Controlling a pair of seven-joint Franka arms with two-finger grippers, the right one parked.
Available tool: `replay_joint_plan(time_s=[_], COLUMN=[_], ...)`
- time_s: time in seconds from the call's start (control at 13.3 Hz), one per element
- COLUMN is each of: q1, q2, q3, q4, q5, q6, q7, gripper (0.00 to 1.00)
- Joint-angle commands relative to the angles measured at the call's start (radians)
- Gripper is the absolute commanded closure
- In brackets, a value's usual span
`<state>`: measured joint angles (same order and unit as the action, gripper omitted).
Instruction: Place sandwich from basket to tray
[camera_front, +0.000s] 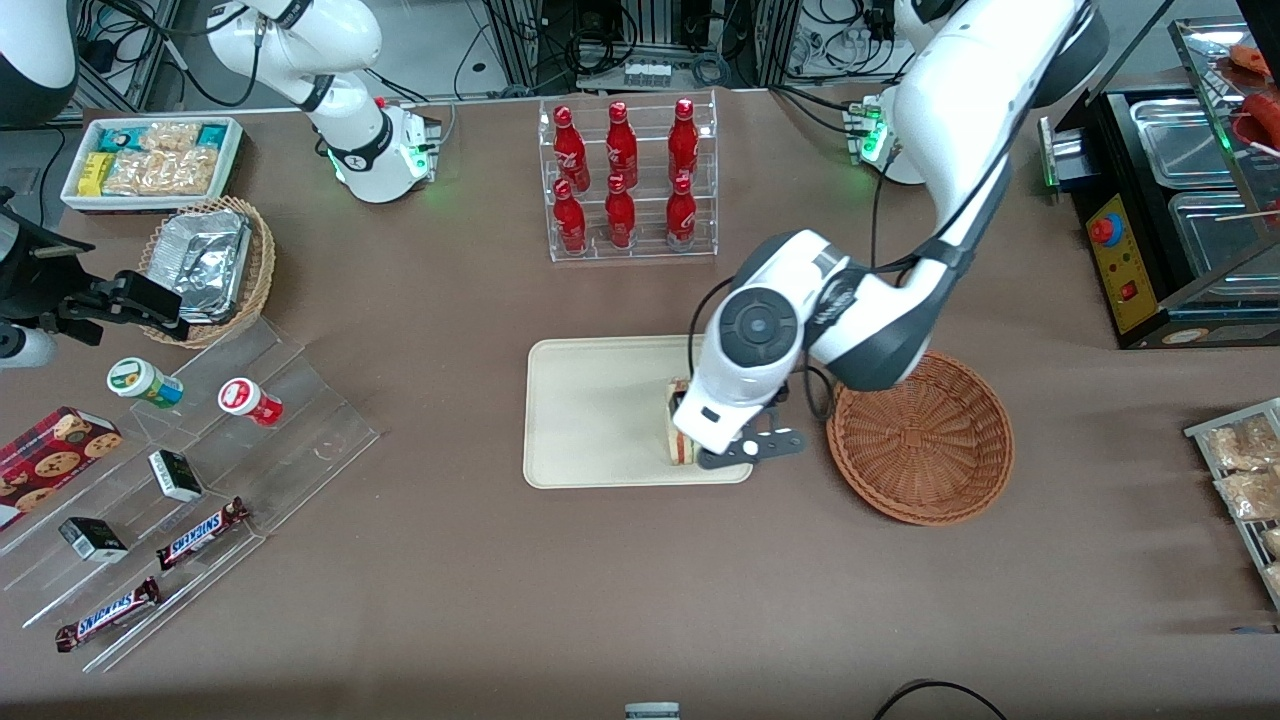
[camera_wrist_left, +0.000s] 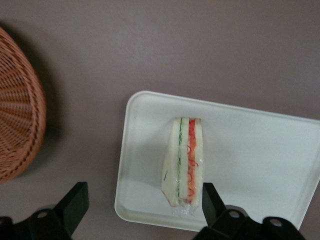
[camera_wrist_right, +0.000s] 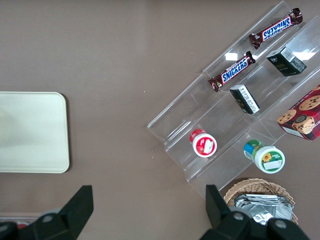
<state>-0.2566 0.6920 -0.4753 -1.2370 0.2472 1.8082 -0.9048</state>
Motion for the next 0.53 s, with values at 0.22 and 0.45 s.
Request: replay_joint_plan(time_s=[0.22,0.45], q1=[0.135,0.250], q2=[-0.092,-0.135], q3=[0.003,0.001], q4=[-0.004,-0.005], q5=[-0.003,-0.012], q6=[-0.068,-0.105], q7=[0.006,0.046], gripper=[0.00,0.00])
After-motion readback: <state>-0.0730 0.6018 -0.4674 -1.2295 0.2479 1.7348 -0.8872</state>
